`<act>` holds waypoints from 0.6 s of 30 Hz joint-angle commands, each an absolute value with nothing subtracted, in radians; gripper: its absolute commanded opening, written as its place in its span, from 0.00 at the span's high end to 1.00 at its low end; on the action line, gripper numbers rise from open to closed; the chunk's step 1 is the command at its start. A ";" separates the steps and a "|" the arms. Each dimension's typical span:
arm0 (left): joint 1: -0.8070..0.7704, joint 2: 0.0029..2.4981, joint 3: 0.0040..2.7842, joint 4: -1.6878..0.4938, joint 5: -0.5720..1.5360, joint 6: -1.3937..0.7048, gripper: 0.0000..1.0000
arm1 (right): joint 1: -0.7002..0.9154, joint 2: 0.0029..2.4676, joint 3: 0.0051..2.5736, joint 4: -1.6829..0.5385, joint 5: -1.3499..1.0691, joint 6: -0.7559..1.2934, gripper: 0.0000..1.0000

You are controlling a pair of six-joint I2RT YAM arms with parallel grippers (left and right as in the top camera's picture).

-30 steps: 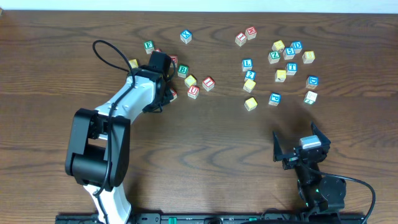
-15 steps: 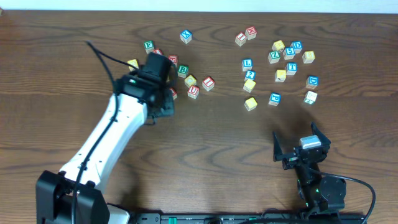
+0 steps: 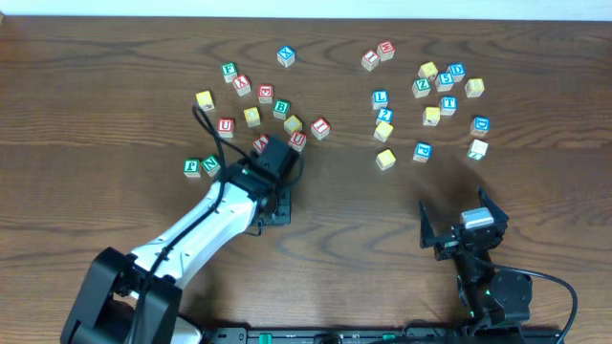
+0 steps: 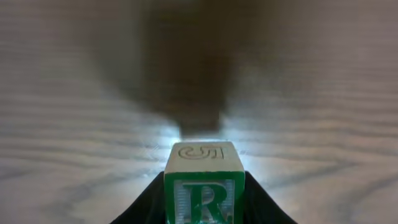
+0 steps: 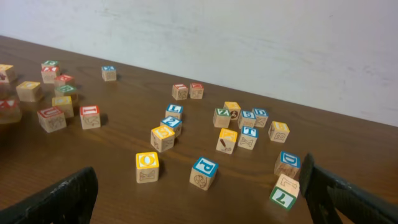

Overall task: Spell out ROBOT
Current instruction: 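Carry the R block toward the front and set it down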

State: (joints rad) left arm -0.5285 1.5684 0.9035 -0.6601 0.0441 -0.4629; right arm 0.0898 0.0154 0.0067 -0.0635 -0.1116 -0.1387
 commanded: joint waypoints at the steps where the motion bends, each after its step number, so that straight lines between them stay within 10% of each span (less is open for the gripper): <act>1: -0.530 1.523 0.854 -0.626 0.070 -0.511 0.92 | 0.093 0.011 0.006 -0.068 -0.108 -0.128 0.01; 18: -0.529 1.540 0.854 -0.506 -0.012 -0.429 0.92 | 0.093 0.011 0.006 -0.068 -0.108 -0.128 0.01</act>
State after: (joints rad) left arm -0.5285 1.5337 0.8566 -0.5140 0.0101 -0.4622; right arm 0.0898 0.0151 0.0067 -0.0635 -0.1116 -0.1387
